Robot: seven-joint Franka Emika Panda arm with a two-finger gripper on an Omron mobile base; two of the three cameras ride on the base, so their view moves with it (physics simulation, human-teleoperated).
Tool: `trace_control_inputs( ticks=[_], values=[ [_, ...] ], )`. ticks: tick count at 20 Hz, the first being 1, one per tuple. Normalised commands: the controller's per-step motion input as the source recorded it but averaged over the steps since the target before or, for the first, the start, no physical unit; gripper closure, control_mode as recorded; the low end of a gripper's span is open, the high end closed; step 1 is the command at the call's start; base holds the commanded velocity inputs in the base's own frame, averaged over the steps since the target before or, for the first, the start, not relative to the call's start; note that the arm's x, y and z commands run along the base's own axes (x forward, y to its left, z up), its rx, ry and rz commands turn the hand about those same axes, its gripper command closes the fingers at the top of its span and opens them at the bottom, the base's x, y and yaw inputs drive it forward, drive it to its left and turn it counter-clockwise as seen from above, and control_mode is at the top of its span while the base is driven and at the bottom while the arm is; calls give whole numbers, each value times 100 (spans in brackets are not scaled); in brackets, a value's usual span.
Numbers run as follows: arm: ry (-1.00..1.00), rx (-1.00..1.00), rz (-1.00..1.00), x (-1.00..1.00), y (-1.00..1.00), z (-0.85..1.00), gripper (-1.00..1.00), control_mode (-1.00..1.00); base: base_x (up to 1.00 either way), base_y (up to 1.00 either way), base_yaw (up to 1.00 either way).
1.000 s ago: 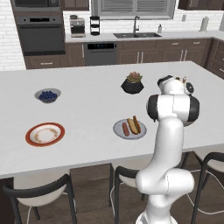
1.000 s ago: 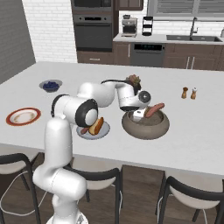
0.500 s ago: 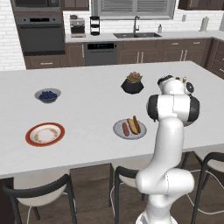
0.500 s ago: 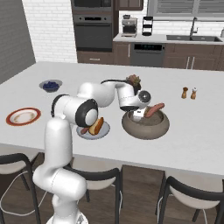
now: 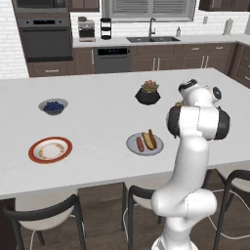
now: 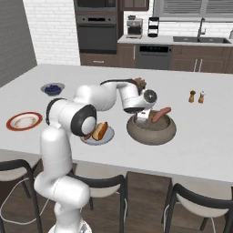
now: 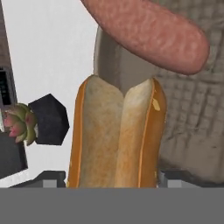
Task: Place one bun and one sausage from the bowl on each plate.
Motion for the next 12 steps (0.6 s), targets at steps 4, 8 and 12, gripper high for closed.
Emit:
trace_control_inputs(
  ticks=[4,8,12],
  values=[
    [0,-6,19,-61,97,49,100,-100,0,0,0],
    [1,-11,35,-64,100,59,100,-100,0,0,0],
    [5,-15,42,-58,100,53,100,-100,0,0,0]
  ],
)
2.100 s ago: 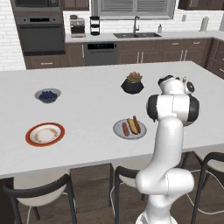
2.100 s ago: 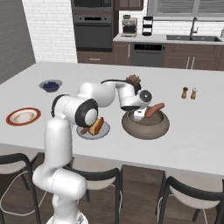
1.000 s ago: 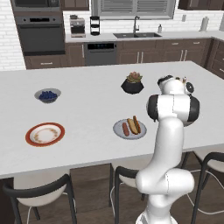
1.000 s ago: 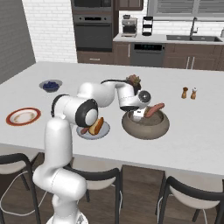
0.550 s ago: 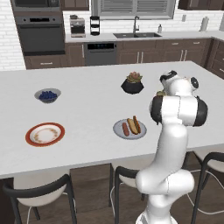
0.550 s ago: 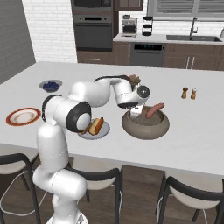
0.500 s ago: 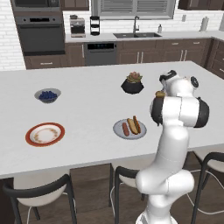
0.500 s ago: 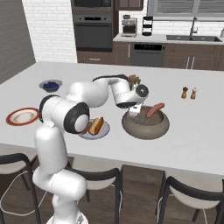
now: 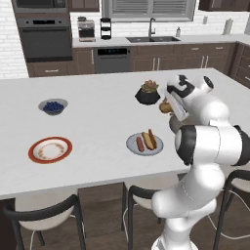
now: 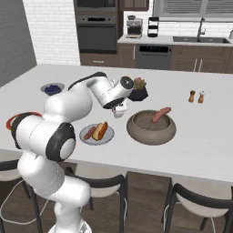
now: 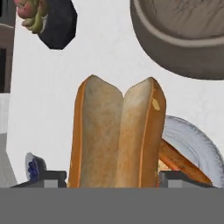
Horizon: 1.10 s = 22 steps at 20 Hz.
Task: Place one bun and one sausage from the bowl on each plate.
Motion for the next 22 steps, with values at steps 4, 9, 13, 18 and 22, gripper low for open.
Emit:
trace_control_inputs(
  ticks=[4,9,13,18,22],
  values=[
    [13,-14,42,-55,100,23,100,-100,0,0,0],
    [12,-20,42,-70,100,9,100,-100,0,0,0],
    [7,-16,35,-73,100,17,100,-100,0,0,0],
    [7,-12,19,-32,100,7,100,-100,0,0,0],
    [0,-20,11,-16,100,-1,100,-100,0,0,0]
  ],
)
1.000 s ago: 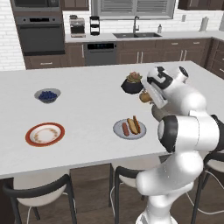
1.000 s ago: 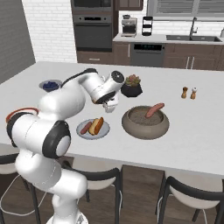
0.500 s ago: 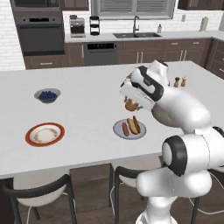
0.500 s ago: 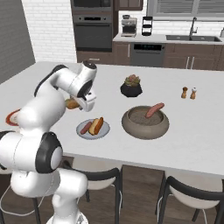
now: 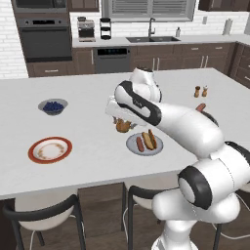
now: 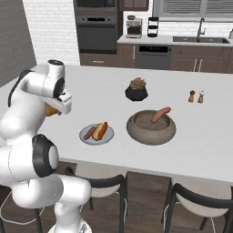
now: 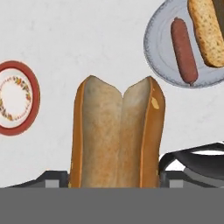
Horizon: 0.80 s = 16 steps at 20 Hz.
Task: Place one bun and one sausage from the bowl on each plate.
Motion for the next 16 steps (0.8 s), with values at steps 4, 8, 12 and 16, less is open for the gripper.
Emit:
trace_control_inputs(
  ticks=[4,8,12,16],
  values=[
    [0,-17,21,0,100,-1,100,-100,0,0,0],
    [0,-12,20,0,98,-6,100,-100,0,0,0],
    [0,-7,12,9,60,-24,100,-100,0,0,0],
    [0,-10,10,18,65,-37,100,-100,0,0,0]
  ],
)
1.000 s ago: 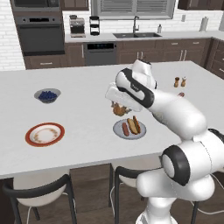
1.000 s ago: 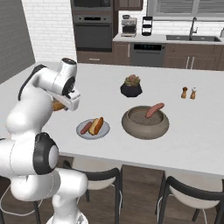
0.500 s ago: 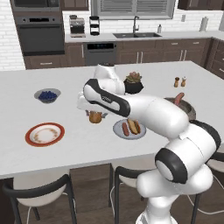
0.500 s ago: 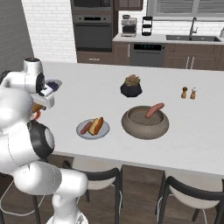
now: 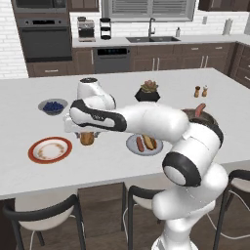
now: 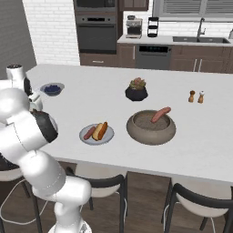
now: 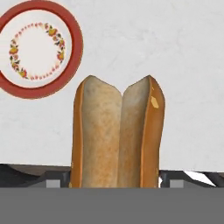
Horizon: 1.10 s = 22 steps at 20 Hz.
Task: Place one bun and one sausage from the bowl on each plate.
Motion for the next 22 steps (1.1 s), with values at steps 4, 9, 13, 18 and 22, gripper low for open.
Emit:
trace_control_inputs(
  ticks=[4,9,13,18,22],
  values=[
    [0,-8,11,33,59,-44,100,-100,0,0,0],
    [0,-7,6,52,43,-21,100,-100,0,0,0],
    [0,-4,2,44,28,-20,100,-100,0,0,0],
    [0,-5,1,46,28,-31,100,-100,0,0,0],
    [0,-4,0,38,36,-52,100,-100,0,0,0]
  ],
)
